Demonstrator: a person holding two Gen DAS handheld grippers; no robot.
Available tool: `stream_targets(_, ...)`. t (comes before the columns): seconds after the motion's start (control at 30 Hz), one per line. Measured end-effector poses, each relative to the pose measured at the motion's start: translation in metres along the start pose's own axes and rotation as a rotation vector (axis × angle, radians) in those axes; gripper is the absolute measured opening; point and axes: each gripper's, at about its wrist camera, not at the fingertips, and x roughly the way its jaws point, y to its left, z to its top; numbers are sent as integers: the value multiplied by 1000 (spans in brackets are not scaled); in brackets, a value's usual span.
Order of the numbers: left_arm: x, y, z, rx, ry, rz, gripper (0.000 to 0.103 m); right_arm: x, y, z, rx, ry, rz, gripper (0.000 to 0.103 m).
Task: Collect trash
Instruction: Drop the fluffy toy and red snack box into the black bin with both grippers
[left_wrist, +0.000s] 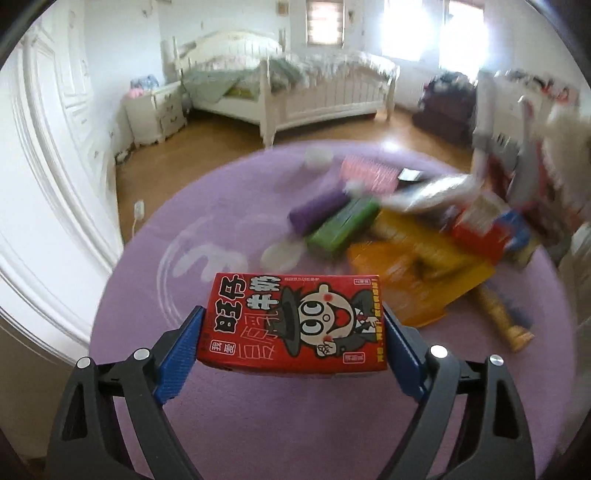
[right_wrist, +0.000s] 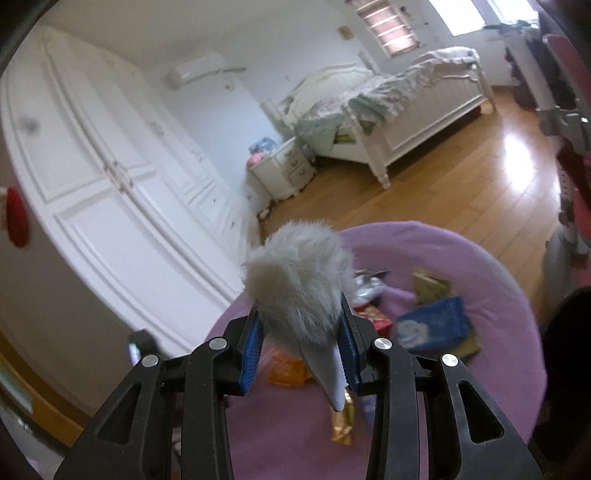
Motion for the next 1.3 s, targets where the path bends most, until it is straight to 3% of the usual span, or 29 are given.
stream_targets(0.2, -55, -63, 37, 37, -148, -205, 87, -53, -36, 0, 61, -139, -100, 37)
stream_targets(0.3, -67, -120, 55, 89, -191, -372, 87, -90, -64, -2, 100, -216, -185, 37)
stream_targets(0.5, -57, -234, 68, 213, -194, -588, 87, -164, -134, -18, 201, -310, -395, 37)
stream_targets(0.63, -26, -292, 67, 240, -115, -704, 87, -192, -176, -36, 277, -324, -484, 37)
stream_targets(0.77, -6, -337, 54, 286, -54, -735, 87, -201, -203, -53, 328, -310, -522, 37)
stream_targets(0.93, 9, -364, 44, 311, -19, -757, 88, -201, -227, -67, 361, -290, -539, 37)
stream_targets(1.0, 10, -370, 44, 324, -27, -732, 89, -201, -232, -71, 376, -287, -540, 42)
stream_targets(1.03, 9, -372, 43, 333, -35, -716, 95, -202, -233, -70, 383, -287, -541, 47)
stream_targets(1.1, 5, -377, 42, 364, -67, -692, 98, -202, -236, -68, 396, -291, -535, 72)
stream_targets(1.13, 2, -378, 42, 381, -77, -690, 98, -204, -236, -68, 399, -299, -535, 76)
stream_targets(1.3, -13, -376, 39, 450, -109, -667, 98, -205, -230, -66, 399, -314, -536, 83)
